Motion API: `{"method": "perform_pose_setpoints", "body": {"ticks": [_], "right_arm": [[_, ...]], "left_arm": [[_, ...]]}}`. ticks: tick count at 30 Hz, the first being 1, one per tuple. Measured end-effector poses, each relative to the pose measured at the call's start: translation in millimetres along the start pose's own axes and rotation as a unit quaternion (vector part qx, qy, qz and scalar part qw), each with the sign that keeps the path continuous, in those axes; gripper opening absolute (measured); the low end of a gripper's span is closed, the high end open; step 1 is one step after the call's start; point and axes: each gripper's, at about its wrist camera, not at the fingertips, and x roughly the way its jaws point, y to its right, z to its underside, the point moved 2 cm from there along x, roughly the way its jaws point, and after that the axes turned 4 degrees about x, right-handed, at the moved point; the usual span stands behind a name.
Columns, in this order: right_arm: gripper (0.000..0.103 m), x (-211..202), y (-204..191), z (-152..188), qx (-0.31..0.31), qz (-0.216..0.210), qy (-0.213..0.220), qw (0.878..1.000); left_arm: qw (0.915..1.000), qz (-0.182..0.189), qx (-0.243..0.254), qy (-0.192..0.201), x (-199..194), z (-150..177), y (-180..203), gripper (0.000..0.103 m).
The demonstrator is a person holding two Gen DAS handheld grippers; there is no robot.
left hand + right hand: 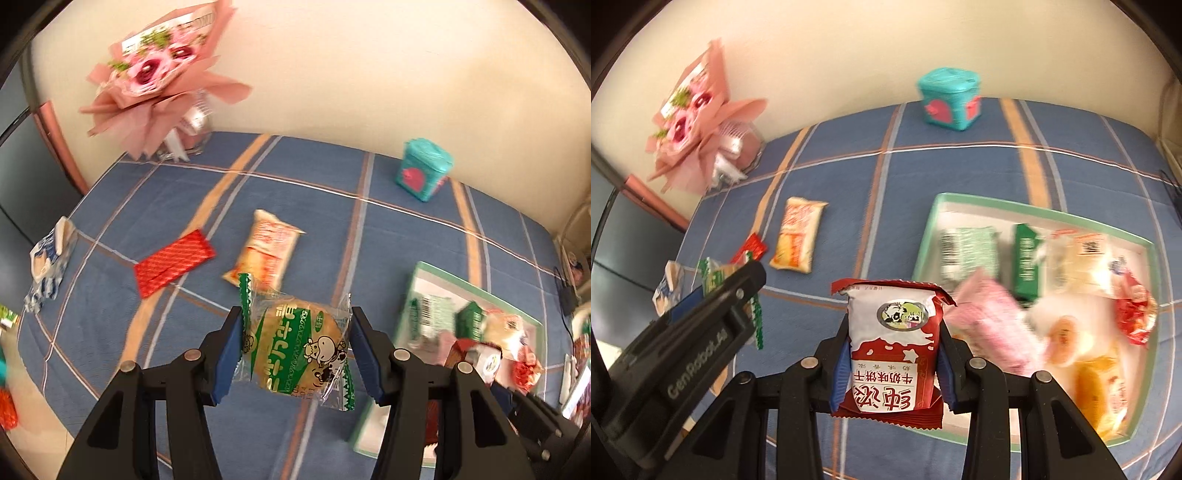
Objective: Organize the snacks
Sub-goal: 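Carry the milk biscuit pack and green cookie over the white tray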
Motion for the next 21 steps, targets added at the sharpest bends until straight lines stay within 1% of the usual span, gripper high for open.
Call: {"method": "perform_pose_setpoints", "body": {"ticks": [3,4,7,14,17,21], "right_arm": [[0.042,-6,23,-5,0.022,0.008,0.005,1.000],[0.042,-7,31,-6,0.032,0.016,0.013,0.999],[0.042,-13,60,-11,0.057,0.022,0.015,0.998],[0.042,-34,127,-16,0.110,0.052,0.031,0.992],[0.042,-40,146,-16,0.124,0.063,0.035,0.990],[0.042,-47,161,-15,0.134,0.073,0.040,0.987]], "left_arm": [[0.9998,0.009,0.016,-0.001,0,2,20,0.058],[0.9997,0.012,0.019,-0.001,-1,3,26,0.058],[0.9991,0.019,0.037,-0.004,-1,8,46,0.058],[0.9959,0.042,0.079,-0.011,-3,19,91,0.058],[0.9936,0.053,0.098,-0.013,-5,25,112,0.058],[0.9901,0.060,0.126,-0.015,-6,32,135,0.058]]}}
